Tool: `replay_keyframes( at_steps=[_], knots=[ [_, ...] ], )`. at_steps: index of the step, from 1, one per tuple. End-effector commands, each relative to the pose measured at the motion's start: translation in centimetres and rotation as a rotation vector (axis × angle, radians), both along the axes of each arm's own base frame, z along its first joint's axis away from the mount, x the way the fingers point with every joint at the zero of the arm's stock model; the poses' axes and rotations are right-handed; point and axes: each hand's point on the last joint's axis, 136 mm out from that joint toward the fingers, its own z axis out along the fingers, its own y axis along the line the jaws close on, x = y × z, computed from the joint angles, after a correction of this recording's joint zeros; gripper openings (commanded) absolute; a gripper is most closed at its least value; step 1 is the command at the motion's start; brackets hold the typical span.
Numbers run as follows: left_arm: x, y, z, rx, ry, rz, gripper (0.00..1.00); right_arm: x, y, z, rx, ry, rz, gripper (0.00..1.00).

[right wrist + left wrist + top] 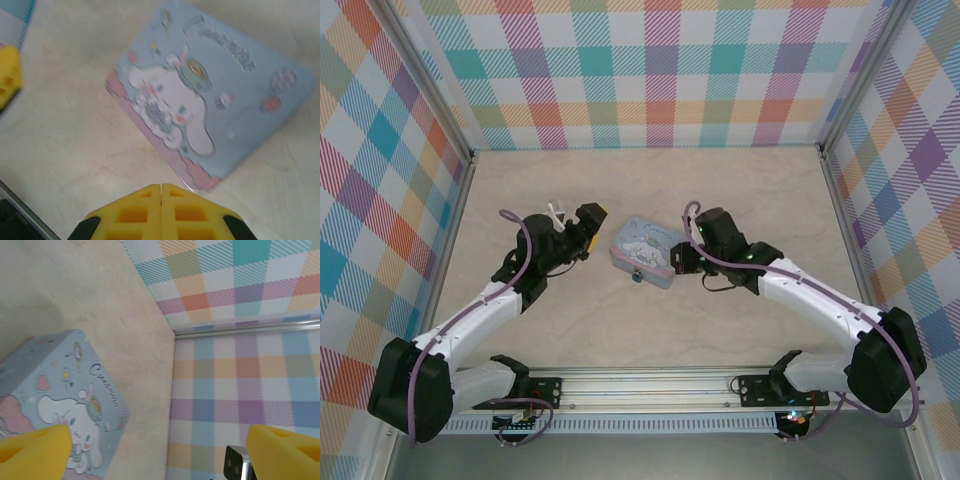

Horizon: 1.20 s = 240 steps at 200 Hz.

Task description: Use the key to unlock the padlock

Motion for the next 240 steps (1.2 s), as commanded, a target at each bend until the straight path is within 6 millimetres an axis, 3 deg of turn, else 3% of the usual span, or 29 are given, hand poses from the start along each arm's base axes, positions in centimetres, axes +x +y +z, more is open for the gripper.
replay_keyframes(
  at_steps=[1,32,61,134,211,240],
  knots=[
    [0.1,-1.0,0.4,-0.277,0.179,0.043,0.82,2.5,2.0,4.5,0.080,-0.180,0.042,0.00],
    [0.3,-1.9,0.9,-0.471,0.287,0.059,0.78,4.5,4.6,7.6,0.174,-0.285,0.090,0.00],
    [0.1,-2.2,0.4,-0.625,0.370,0.094,0.71,5.6,6.8,8.6,0.246,-0.309,0.122,0.00],
    [-0.8,-3.4,0.0,-0.718,0.437,0.131,0.67,4.9,11.1,7.4,0.329,-0.264,0.186,0.00],
    [-0.9,-3.5,0.0,-0.738,0.437,0.140,0.67,4.3,12.3,7.3,0.358,-0.259,0.206,0.00],
    [-0.9,-3.5,0.0,-0.747,0.433,0.142,0.58,4.0,12.5,7.0,0.364,-0.241,0.218,0.00]
  ],
)
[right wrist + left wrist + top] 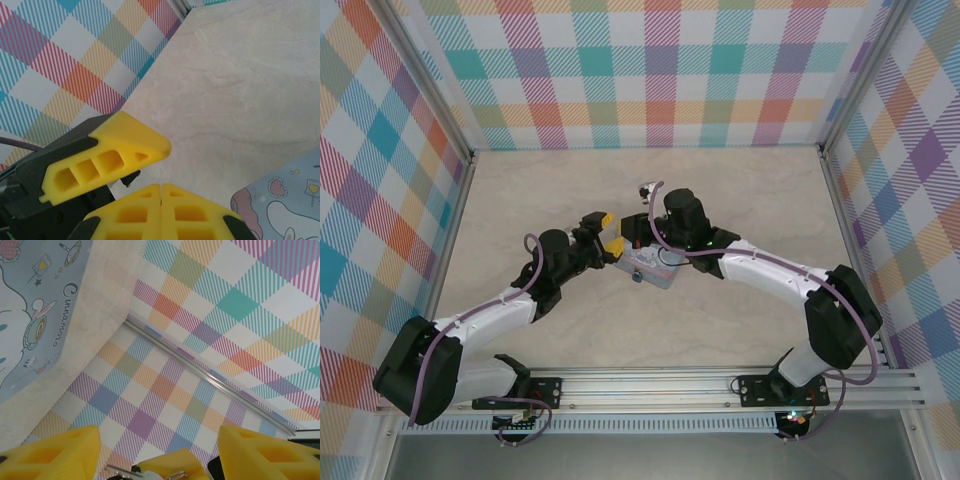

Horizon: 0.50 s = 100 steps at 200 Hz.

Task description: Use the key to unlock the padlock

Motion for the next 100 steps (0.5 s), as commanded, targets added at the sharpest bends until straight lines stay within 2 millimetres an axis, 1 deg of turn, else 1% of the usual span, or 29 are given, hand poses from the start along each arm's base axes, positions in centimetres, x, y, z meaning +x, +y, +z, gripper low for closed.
replay_keyframes(
  at_steps=[1,22,45,75,100],
  knots=[
    [-0.09,-0.20,1.23,-0.147,0.049,0.022,0.58,-0.19,1.02,1.53,0.051,-0.022,0.030,0.00],
    [-0.10,-0.10,1.22,-0.144,0.048,0.028,0.51,-0.33,0.80,1.25,0.047,-0.017,0.026,0.00],
    [-0.09,-0.02,1.16,-0.142,0.048,0.033,0.45,-0.46,0.59,1.18,0.047,-0.014,0.022,0.00],
    [-0.04,-0.04,1.00,-0.140,0.052,0.033,0.38,-0.58,0.24,1.38,0.049,-0.020,0.013,0.00],
    [-0.03,-0.03,0.84,-0.136,0.055,0.035,0.35,-0.72,0.06,1.55,0.049,-0.025,0.012,0.00]
  ],
)
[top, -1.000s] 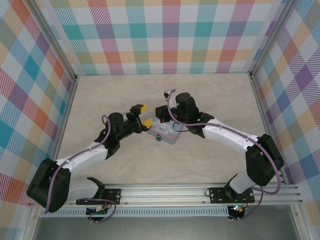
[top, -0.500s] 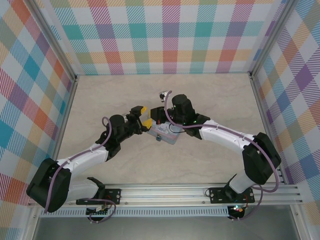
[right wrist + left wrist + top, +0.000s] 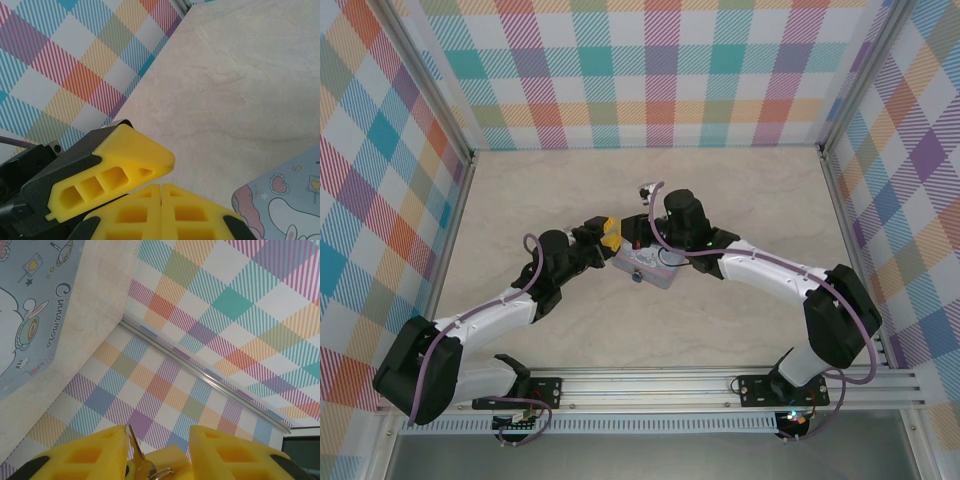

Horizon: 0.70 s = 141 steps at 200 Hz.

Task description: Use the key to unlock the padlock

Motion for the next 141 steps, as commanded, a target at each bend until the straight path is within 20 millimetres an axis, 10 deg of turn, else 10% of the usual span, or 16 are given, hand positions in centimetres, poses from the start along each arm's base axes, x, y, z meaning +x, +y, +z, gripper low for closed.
replay_keyframes(
  at_steps=[1,141],
  knots=[
    [-0.13,-0.12,0.64,-0.132,0.066,0.022,0.35,-0.58,0.04,1.92,0.046,-0.037,0.008,0.00],
    [-0.06,-0.05,0.39,-0.123,0.068,0.029,0.22,-1.20,-0.24,2.04,0.047,-0.037,0.021,0.00]
  ],
)
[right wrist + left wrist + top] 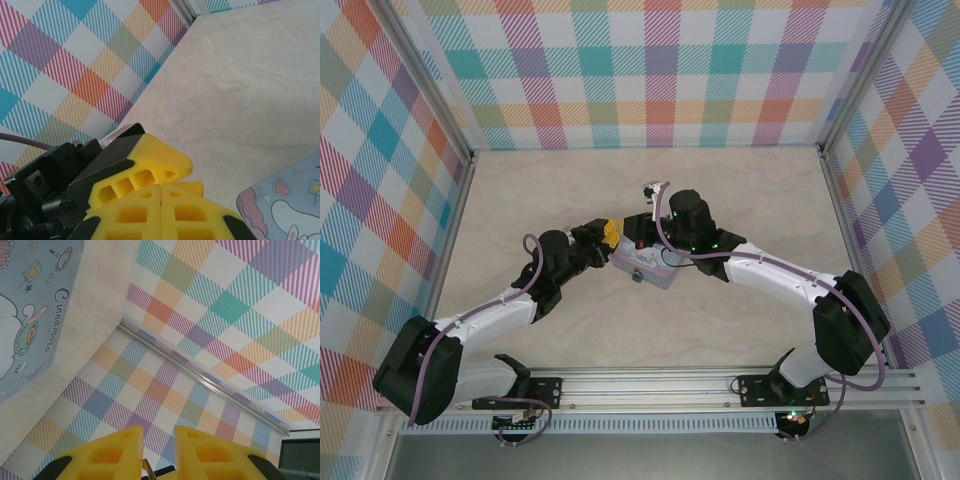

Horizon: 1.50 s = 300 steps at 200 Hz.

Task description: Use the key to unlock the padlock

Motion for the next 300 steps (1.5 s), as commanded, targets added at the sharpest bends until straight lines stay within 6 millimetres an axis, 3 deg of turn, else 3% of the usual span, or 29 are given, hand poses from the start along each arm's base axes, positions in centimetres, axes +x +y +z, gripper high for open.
replay_keyframes(
  at_steps=[1,69,103,139,158,195,229,255,300],
  knots=[
    [-0.2,-0.3,0.4,-0.126,0.067,0.011,0.22,-0.6,0.3,0.4,0.020,-0.008,0.023,0.00],
    [-0.3,-0.3,0.4,-0.123,0.066,0.009,0.13,-0.5,0.6,0.0,0.020,0.007,0.027,0.00],
    [-0.4,-0.4,0.6,-0.104,0.046,-0.004,0.01,-0.6,0.3,0.0,0.015,0.005,0.023,0.00],
    [-0.6,-0.3,1.1,0.087,-0.057,-0.038,0.00,-0.7,-1.9,1.1,0.036,-0.007,0.015,0.19],
    [-0.6,0.3,2.5,0.319,-0.189,-0.053,0.00,-1.0,-3.6,2.0,0.060,-0.015,0.021,0.31],
    [-0.8,1.2,7.2,0.777,-0.549,-0.084,0.00,-2.4,-6.2,3.0,0.116,-0.018,0.070,0.52],
    [-1.5,-1.0,10.3,0.927,-0.841,-0.172,0.00,-3.5,-6.7,4.8,0.256,-0.024,0.152,0.62],
    [-3.2,-3.3,12.6,1.013,-1.082,-0.271,0.00,-4.4,-6.2,6.7,0.341,-0.056,0.227,0.66],
    [-3.9,-4.3,16.0,0.974,-1.218,-0.235,0.00,-4.4,-6.1,8.8,0.448,-0.134,0.253,0.66]
  ],
)
